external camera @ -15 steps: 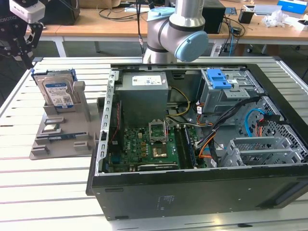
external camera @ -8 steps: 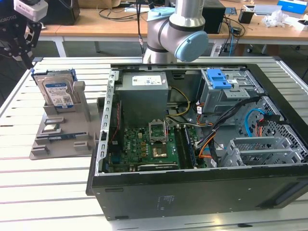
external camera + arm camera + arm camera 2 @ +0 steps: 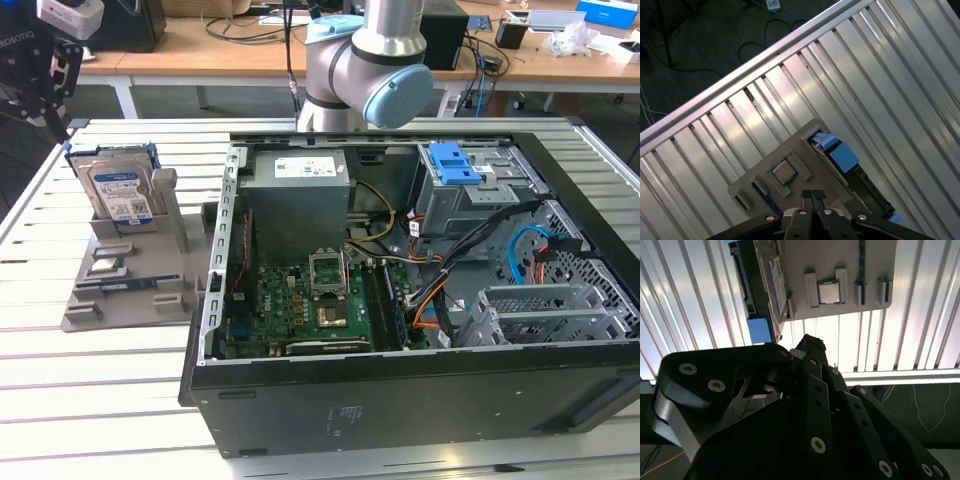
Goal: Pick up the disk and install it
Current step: 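Pick up the disk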
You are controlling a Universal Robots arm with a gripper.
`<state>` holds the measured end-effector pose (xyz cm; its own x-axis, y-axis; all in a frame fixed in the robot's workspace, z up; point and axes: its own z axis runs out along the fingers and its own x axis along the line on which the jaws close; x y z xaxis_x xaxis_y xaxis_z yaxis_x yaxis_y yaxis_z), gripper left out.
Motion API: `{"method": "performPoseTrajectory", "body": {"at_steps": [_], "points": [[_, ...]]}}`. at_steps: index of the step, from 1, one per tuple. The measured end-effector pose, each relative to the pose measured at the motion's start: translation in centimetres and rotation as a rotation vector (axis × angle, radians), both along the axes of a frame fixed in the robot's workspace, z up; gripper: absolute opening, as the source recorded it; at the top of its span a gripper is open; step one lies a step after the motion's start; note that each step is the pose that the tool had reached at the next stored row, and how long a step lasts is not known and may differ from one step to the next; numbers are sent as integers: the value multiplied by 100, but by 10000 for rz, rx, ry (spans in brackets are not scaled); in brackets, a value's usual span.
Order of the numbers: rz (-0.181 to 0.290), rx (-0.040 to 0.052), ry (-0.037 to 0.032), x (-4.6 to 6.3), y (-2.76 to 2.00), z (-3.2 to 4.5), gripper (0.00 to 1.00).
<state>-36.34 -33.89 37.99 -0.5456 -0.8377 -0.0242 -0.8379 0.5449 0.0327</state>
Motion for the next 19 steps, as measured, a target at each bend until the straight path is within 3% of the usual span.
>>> {"method": "performPoseTrajectory", "body": {"at_steps": [6,19], "points": [[1154,1,1,0,0,0,11],[2609,0,0,0,0,0,11]]}}
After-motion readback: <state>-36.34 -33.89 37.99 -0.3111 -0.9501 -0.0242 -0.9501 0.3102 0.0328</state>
